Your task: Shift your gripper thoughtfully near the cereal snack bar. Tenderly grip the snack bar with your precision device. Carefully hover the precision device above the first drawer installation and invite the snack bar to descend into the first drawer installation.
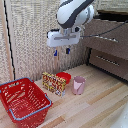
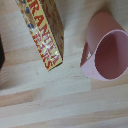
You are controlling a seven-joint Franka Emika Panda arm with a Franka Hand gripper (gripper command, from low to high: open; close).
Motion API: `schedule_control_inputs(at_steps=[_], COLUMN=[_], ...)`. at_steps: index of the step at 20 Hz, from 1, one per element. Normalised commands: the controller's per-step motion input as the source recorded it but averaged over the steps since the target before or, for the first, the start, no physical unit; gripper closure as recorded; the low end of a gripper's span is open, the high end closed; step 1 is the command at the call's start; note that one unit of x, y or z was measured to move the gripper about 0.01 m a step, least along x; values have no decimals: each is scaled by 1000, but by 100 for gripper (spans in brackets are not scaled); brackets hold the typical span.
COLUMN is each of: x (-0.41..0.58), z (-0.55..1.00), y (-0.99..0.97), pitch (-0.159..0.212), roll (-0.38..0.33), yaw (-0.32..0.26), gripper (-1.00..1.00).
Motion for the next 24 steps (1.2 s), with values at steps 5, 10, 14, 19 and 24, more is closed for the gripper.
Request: schedule_control_inputs(at_steps=[5, 10, 14, 19, 24], x=[38, 13, 45, 129, 107], z=[-332, -350, -331, -310, -305], y=[390, 426, 310, 126, 47], pitch=[4, 0, 0, 5, 0], roll=[-78, -87, -82, -67, -43], yaw=[53, 53, 78, 134, 124], gripper=[-100, -100, -100, -100, -100])
